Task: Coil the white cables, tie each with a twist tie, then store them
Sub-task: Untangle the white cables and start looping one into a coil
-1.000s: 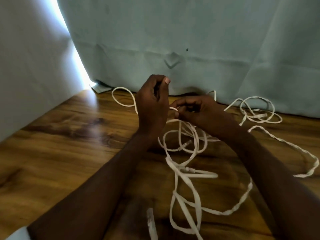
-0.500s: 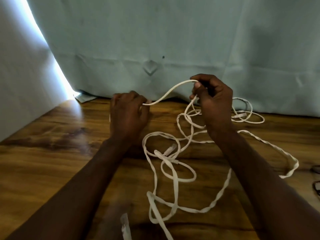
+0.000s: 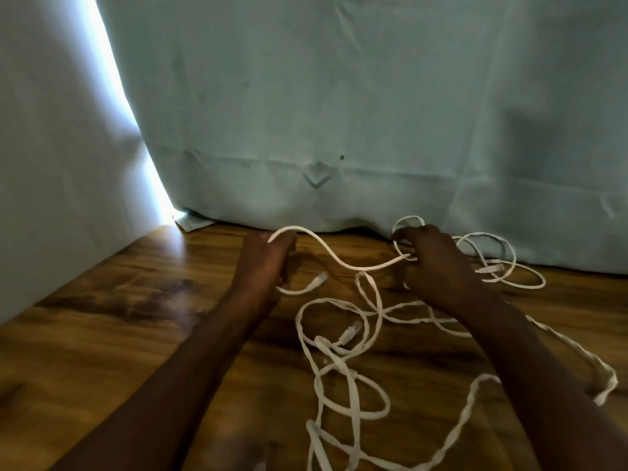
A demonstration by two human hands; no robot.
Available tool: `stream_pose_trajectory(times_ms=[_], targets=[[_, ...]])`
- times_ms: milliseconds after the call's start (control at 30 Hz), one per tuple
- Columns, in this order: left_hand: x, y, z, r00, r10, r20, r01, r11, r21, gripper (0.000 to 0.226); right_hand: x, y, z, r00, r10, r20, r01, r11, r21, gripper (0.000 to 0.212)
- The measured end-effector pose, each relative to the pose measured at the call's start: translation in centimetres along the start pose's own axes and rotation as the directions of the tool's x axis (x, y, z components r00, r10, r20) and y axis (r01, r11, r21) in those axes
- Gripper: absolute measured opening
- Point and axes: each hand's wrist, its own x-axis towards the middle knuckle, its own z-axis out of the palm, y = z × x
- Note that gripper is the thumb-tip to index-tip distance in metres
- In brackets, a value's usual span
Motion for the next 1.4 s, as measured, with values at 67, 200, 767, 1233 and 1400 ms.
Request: stream_pose_trajectory(times_ms=[67,200,767,1233,1400], targets=[[-0.2,-0.3,0.3,0.989,0.089,-0.121,-0.048,0.950,0.308,0.040,-0.4,-2.0,0.1,0.996,-0.089,-0.032,0.092,0.988,0.126,0.063],[-0.8,-0.7,1.3,0.981,0.183,-0.069,-0.155,0.940,0.303,0.044,-1.4,-5.6,2.3,0.937,-0.298,-0.180,0.337,0.907,0.254,0.049],[-2.3,0.5,2.3,0.821,0.134,0.555,0.031,0.960,-0.277,0.032,-0.8,-3.4,1.9,0.801,0.012,-0.598,0.290,0.867,0.406,0.019],[-1.3,4.4,5.8,0.787,0.131,0.603,0.498,0.442,-0.746,0.031,-0.3,-1.8,3.2,0.911,-0.072,-0.406,0.081,0.997,0.004,0.039],[-0.6,1.7,7.1,0.785,0.152,0.601,0.516,0.377,-0.769,0.036,-0.3,-2.0,4.2,0.947,-0.241,-0.212,0.244,0.970,-0.009,0.041]])
